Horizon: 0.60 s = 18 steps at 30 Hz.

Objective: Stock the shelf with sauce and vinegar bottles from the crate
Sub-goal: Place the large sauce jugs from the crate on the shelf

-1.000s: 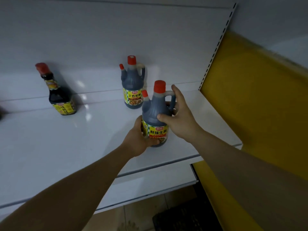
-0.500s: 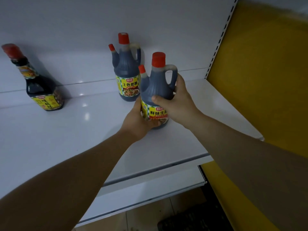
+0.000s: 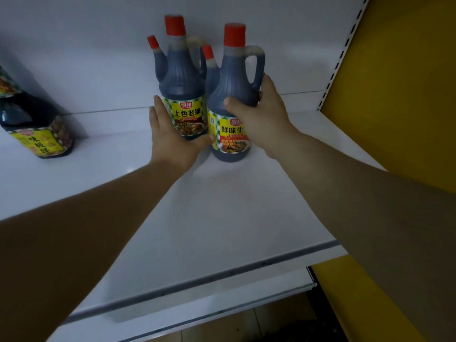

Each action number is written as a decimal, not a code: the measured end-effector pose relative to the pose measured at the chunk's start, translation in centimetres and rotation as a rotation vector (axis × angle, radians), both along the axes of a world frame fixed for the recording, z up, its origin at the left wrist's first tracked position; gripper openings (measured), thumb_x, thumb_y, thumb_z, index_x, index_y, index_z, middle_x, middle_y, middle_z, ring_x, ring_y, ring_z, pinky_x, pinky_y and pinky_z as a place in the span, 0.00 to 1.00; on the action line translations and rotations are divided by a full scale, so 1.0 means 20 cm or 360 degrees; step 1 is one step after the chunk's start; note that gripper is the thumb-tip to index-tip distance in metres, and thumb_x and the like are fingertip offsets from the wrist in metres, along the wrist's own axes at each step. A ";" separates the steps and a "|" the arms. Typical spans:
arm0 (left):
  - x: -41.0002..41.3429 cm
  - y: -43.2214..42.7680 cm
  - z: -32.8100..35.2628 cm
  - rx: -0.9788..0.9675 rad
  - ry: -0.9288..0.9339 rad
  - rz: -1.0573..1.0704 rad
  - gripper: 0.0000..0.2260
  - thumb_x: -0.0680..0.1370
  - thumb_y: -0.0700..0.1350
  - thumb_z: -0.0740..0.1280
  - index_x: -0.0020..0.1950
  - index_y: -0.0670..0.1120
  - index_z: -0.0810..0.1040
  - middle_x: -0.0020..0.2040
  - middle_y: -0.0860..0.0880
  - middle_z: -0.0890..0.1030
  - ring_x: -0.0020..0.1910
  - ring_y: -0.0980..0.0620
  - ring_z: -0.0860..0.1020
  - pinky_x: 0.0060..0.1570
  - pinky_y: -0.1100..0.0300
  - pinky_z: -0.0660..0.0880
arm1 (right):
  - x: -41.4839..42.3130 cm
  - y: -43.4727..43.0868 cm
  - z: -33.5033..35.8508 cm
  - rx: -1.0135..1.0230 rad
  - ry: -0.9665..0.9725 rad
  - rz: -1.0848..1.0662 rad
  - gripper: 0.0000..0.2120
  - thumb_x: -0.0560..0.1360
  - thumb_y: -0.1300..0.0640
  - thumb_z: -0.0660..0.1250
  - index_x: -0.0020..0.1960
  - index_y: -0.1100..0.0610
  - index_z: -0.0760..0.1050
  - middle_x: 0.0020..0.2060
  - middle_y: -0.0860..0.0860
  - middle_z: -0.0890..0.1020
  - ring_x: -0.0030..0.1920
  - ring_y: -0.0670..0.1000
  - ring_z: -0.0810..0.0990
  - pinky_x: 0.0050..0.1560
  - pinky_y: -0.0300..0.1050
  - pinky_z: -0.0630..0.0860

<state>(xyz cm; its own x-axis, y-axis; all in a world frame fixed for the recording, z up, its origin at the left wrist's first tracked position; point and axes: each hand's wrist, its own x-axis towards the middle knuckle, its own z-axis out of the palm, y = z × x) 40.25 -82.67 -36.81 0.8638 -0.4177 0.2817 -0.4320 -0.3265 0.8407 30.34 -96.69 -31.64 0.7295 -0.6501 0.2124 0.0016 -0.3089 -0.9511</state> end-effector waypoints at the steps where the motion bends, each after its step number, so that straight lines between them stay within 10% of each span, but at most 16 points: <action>1: 0.01 -0.02 0.00 -0.0073 0.0053 -0.0049 0.55 0.64 0.49 0.79 0.77 0.49 0.42 0.76 0.46 0.56 0.74 0.48 0.59 0.71 0.49 0.61 | 0.02 -0.01 -0.01 0.0005 -0.0018 -0.0012 0.24 0.70 0.54 0.72 0.62 0.49 0.65 0.50 0.42 0.78 0.49 0.42 0.79 0.47 0.43 0.76; 18: 0.14 -0.10 -0.10 -0.0098 0.0065 0.0105 0.39 0.71 0.43 0.72 0.74 0.52 0.52 0.65 0.52 0.72 0.60 0.50 0.73 0.58 0.56 0.70 | 0.24 -0.18 -0.03 0.0000 -0.0063 -0.0011 0.28 0.72 0.54 0.71 0.68 0.52 0.64 0.55 0.48 0.79 0.53 0.49 0.80 0.56 0.54 0.78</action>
<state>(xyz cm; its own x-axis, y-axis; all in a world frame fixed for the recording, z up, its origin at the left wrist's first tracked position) 42.98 -84.76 -38.86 0.9002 -0.3426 0.2688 -0.3760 -0.3001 0.8767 35.24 -100.38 -32.19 0.7160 -0.6553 0.2407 0.0369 -0.3087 -0.9504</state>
